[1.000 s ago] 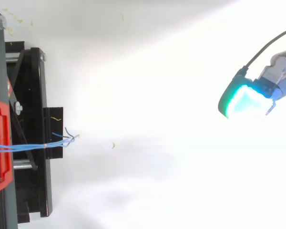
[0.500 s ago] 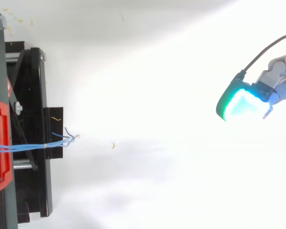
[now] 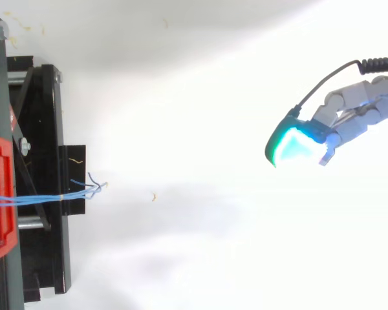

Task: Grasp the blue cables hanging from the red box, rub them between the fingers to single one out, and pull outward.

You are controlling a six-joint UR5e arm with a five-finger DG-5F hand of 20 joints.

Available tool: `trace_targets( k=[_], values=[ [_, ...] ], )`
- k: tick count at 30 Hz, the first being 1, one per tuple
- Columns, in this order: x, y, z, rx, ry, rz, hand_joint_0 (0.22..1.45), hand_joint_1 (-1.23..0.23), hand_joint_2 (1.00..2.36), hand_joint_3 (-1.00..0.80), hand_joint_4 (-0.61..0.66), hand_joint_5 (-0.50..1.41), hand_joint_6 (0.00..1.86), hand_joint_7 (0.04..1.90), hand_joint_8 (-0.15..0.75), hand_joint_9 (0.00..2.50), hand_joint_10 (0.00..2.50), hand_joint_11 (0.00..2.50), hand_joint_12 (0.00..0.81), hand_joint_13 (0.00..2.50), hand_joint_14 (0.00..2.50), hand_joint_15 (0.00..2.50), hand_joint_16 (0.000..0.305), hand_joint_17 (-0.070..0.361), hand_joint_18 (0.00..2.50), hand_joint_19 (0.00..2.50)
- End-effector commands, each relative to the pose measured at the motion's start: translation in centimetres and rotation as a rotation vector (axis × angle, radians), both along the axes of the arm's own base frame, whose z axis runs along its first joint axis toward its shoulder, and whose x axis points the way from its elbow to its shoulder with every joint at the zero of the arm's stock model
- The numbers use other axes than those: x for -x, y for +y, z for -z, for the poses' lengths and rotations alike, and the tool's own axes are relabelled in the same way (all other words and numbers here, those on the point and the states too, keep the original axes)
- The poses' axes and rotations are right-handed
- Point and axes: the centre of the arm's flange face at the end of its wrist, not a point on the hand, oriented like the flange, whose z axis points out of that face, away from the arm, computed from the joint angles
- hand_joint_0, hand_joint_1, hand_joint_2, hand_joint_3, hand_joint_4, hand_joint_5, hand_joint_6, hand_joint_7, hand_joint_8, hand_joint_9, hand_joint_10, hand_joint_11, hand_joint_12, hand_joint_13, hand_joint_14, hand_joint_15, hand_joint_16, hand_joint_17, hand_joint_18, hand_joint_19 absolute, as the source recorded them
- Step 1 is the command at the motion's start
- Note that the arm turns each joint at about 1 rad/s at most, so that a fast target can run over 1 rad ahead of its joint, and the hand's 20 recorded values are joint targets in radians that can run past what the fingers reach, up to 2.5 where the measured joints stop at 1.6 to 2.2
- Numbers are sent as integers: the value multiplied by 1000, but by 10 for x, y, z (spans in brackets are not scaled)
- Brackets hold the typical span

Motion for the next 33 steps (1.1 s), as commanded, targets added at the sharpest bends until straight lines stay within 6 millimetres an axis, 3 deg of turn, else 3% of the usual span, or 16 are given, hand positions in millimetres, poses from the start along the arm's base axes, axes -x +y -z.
trace_targets(
  k=[1,4,8,17,22,24,33],
  values=[
    [-5,0,2,-1,-27,7,483,-628,1000,-500,302,-198,502,746,287,724,8,444,404,698,12,442,58,130,616,672],
    [-9,1,13,-4,-10,5,484,-660,1000,-500,302,-195,501,755,287,722,10,450,404,701,14,441,58,130,618,670],
    [-23,1,40,-26,-22,10,487,-678,1000,-500,302,-193,501,763,285,726,11,452,404,712,12,449,58,130,625,671],
    [-44,-3,57,-51,-136,94,482,-697,1000,-500,309,-188,502,794,286,723,9,460,403,703,14,447,58,131,633,676],
    [-56,-2,80,-62,-164,141,476,-731,1000,-500,290,-186,502,871,290,804,14,807,403,731,14,528,59,132,639,695],
    [-58,-1,79,-68,-187,147,476,-736,1000,-500,274,-182,502,916,297,901,11,1131,408,773,17,607,58,131,651,712],
    [-60,3,78,-70,-203,225,474,-740,1000,-500,282,-180,502,900,296,857,9,1075,414,773,15,621,58,130,665,706]
  ],
)
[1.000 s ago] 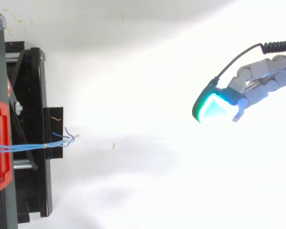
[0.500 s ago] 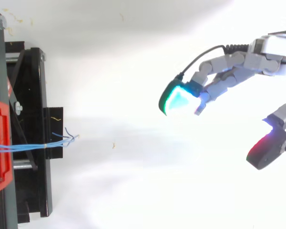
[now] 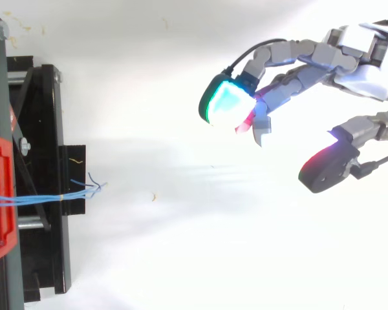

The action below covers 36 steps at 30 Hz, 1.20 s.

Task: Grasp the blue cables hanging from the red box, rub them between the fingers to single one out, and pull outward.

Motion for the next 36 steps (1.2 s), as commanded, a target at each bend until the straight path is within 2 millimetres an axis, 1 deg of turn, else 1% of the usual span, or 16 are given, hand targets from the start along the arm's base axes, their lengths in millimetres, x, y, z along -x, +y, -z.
trace_targets(
  k=[1,3,5,6,7,9,10,12,15,18,19,20,21,23,27,36],
  values=[
    [-2,4,5,1,5,24,473,-738,1000,-500,282,-182,502,889,295,836,9,1052,413,765,17,618,58,130,661,705],
    [-4,5,7,0,7,23,473,-737,1000,-500,283,-183,502,883,295,821,10,1010,413,751,17,607,58,130,661,708],
    [-13,6,17,-6,16,22,473,-737,1000,-500,280,-183,502,878,295,789,11,936,412,732,17,581,58,131,658,699],
    [-21,8,24,-17,17,20,473,-738,1000,-500,283,-184,502,879,291,766,12,870,411,707,14,565,58,130,641,699],
    [-25,8,27,-25,17,19,473,-739,1000,-500,279,-183,502,868,287,714,10,740,406,675,14,524,58,130,620,686],
    [-38,11,35,-53,17,16,471,-739,1000,-500,267,-181,502,829,282,677,11,569,399,591,12,418,56,126,566,654],
    [-45,12,40,-64,21,15,470,-741,1000,-500,260,-180,502,790,270,608,8,425,391,522,10,345,56,127,516,618],
    [-56,14,45,-82,28,12,467,-737,1000,-500,266,-183,502,754,269,550,6,304,382,470,10,287,56,127,463,587],
    [-67,16,47,-91,32,9,464,-733,1000,-500,264,-184,501,726,264,496,4,195,379,438,7,247,57,128,443,566],
    [-81,19,54,-92,33,2,460,-724,1000,-500,259,-184,501,719,266,482,3,163,377,420,7,240,58,130,432,549],
    [-85,20,58,-93,35,-1,460,-722,1000,-500,261,-184,501,718,266,481,3,151,377,419,7,236,58,130,431,557],
    [-93,22,62,-104,30,-15,459,-723,1000,-500,262,-184,501,718,267,481,3,158,377,419,7,239,58,130,431,557],
    [-96,23,66,-112,28,-20,460,-722,1000,-500,261,-184,501,718,265,479,3,154,378,418,7,240,58,130,430,558],
    [-104,25,64,-120,17,-29,459,-724,1000,-500,259,-184,501,719,266,478,5,160,378,418,7,242,58,130,430,557],
    [-108,28,58,-105,8,-31,460,-725,1000,-500,263,-184,501,730,266,479,4,180,382,424,7,257,58,129,425,567],
    [-111,33,56,-86,4,-33,470,-721,1000,-500,277,-175,502,758,268,519,5,261,386,451,9,290,56,127,433,597]
  ],
)
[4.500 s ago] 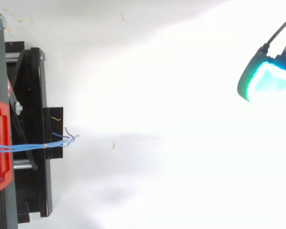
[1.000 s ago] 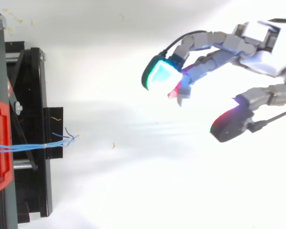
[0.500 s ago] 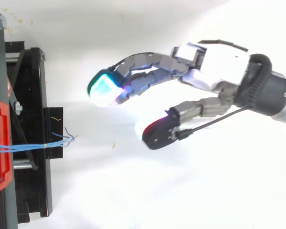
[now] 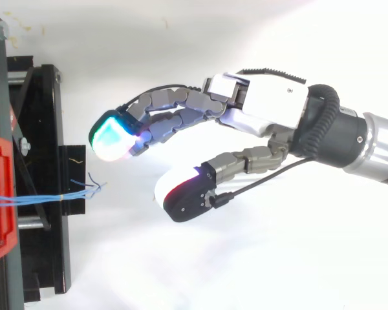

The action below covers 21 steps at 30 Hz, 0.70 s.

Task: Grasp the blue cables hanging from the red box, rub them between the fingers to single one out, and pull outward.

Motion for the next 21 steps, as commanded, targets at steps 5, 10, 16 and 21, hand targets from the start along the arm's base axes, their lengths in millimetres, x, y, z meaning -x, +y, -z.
trace_targets(
  k=[5,10,16,21],
  values=[
    [-20,6,24,-6,6,-10,475,-716,1000,-500,278,-171,502,768,271,539,8,290,384,463,9,305,55,125,445,602],
    [-39,12,36,-70,19,-60,478,-713,1000,-500,286,-169,502,778,270,542,6,300,384,469,9,313,55,124,448,613],
    [-39,12,36,-71,21,-68,481,-706,1000,-500,293,-166,502,786,272,561,7,331,386,486,11,327,54,122,454,623],
    [-45,14,28,-76,-1,-81,499,-704,1000,-500,308,-153,502,832,268,592,10,367,381,506,10,350,53,120,460,636]
  ],
)
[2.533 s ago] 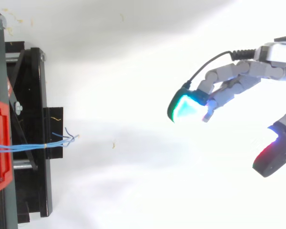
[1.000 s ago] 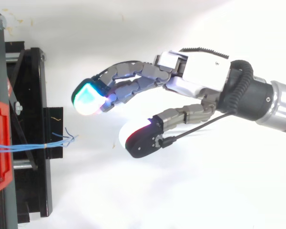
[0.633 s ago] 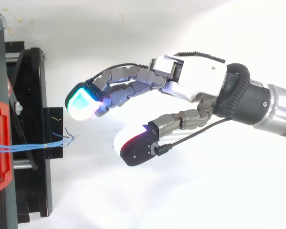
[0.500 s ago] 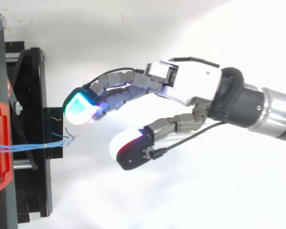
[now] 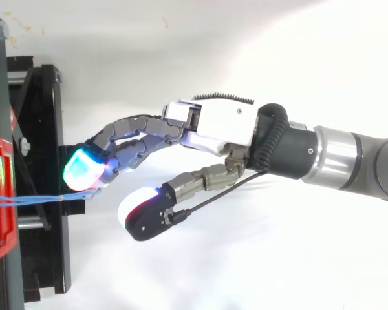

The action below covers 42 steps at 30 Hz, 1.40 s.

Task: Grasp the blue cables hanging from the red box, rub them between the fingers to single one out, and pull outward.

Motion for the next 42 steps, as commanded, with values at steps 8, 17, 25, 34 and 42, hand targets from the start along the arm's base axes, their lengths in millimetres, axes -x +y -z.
trace_targets(
  k=[8,17,25,34,42],
  values=[
    [-14,0,-25,-14,37,-49,527,-705,1000,-500,332,-124,503,955,267,613,8,393,371,521,12,368,51,116,478,652],
    [-11,0,-24,-14,85,-63,562,-704,1002,-464,286,-102,502,1177,266,628,9,426,364,537,13,375,49,110,481,664],
    [-7,-4,-20,-28,126,-97,575,-703,1004,-434,247,-95,501,1250,264,639,9,441,364,549,12,389,48,109,504,665],
    [0,-14,-38,-28,155,-100,591,-707,1008,-380,211,-103,523,1323,263,644,10,467,362,565,12,401,48,109,517,671],
    [2,-16,-43,-28,159,-98,589,-705,1006,-409,228,-110,558,1261,267,667,10,501,362,576,14,410,48,109,532,681]
  ],
)
